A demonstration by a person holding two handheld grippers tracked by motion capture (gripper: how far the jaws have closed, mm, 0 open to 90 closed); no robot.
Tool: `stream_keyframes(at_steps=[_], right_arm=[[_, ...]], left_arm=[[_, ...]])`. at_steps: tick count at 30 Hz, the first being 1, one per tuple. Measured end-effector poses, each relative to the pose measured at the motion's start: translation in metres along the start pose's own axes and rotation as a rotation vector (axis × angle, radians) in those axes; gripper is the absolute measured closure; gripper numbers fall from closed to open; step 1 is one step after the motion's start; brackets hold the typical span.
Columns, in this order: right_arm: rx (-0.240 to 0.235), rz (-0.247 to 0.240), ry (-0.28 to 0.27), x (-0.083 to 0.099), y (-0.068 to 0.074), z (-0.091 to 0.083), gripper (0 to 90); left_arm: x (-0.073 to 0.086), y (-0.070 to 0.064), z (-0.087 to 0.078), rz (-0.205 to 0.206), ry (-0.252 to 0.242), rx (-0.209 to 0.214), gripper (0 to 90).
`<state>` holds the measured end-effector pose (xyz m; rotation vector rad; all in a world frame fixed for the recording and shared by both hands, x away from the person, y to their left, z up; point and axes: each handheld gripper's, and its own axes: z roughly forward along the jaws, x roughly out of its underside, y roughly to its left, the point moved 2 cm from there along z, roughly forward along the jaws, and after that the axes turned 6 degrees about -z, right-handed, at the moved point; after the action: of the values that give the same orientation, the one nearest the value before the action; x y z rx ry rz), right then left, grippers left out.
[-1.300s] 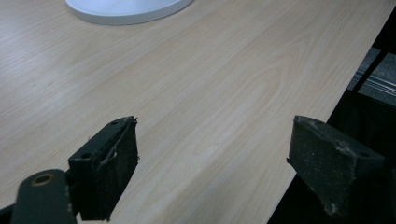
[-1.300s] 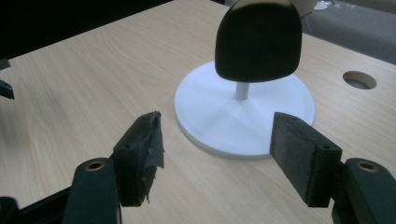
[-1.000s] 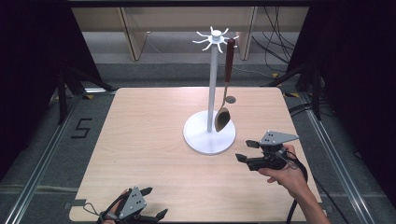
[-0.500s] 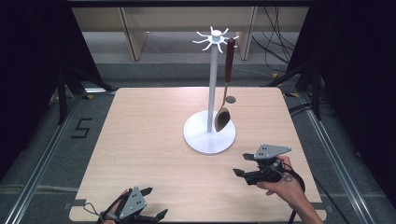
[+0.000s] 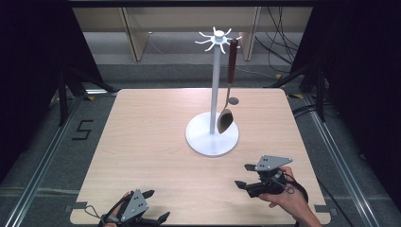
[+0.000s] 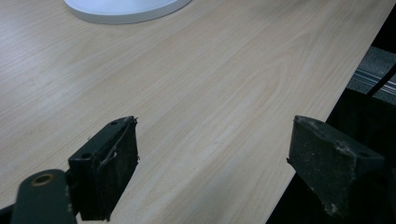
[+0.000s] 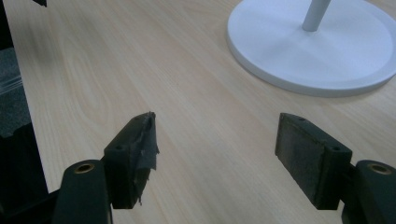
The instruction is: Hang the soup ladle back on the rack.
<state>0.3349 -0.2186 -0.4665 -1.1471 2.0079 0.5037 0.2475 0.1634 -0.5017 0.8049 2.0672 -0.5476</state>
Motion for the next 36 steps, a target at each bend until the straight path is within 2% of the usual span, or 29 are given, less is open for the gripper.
stream_keyframes(at_steps=[2, 3, 4, 8, 12, 13, 20, 22, 24, 29, 30, 32, 33, 36], right_arm=[[-0.006, 0.012, 0.005, 0.003, 0.004, 0.002, 30.2], [-0.009, -0.003, 0.007, 0.005, 0.004, 0.003, 30.3], [-0.010, 0.002, 0.013, 0.006, 0.006, 0.004, 30.1], [-0.017, 0.005, 0.029, 0.013, 0.010, 0.006, 29.5], [-0.025, 0.005, 0.040, 0.017, 0.012, 0.005, 29.1], [-0.022, 0.022, 0.042, 0.020, 0.014, 0.004, 28.9], [-0.040, 0.012, 0.048, 0.025, 0.017, 0.004, 28.6], [-0.022, 0.021, 0.056, 0.027, 0.019, 0.002, 28.5], [-0.022, 0.005, 0.047, 0.028, 0.020, 0.002, 28.5], [-0.029, 0.016, 0.050, 0.031, 0.022, 0.001, 28.5], [-0.027, 0.014, 0.058, 0.032, 0.022, 0.000, 28.6], [-0.019, 0.012, 0.052, 0.033, 0.023, 0.000, 28.5], [-0.027, 0.029, 0.062, 0.034, 0.025, -0.001, 28.6], [-0.038, 0.020, 0.064, 0.035, 0.025, -0.001, 28.6]], left_arm=[[0.000, -0.001, 0.001, -0.012, -0.015, 0.004, 15.1], [0.000, -0.001, 0.001, -0.013, -0.014, 0.005, 15.1], [0.000, 0.001, 0.000, 0.007, 0.002, -0.003, 15.1], [0.000, -0.001, 0.001, -0.018, -0.015, 0.007, 15.1], [-0.001, 0.001, 0.000, 0.027, -0.002, 0.002, 15.1], [-0.001, 0.001, 0.000, 0.027, -0.002, 0.002, 15.1], [-0.001, 0.001, 0.000, 0.026, 0.001, 0.005, 15.1], [-0.001, 0.001, 0.000, 0.027, 0.001, 0.004, 15.1], [-0.001, 0.001, 0.000, 0.028, 0.001, 0.003, 15.1], [-0.001, 0.001, 0.000, 0.030, 0.000, 0.001, 15.0], [0.000, 0.000, 0.000, 0.000, -0.001, 0.000, 15.0], [0.000, 0.000, 0.000, -0.001, 0.000, 0.000, 15.1], [0.000, 0.000, 0.000, -0.001, 0.000, 0.000, 15.1], [0.000, 0.000, 0.000, -0.001, -0.002, -0.001, 15.1]])
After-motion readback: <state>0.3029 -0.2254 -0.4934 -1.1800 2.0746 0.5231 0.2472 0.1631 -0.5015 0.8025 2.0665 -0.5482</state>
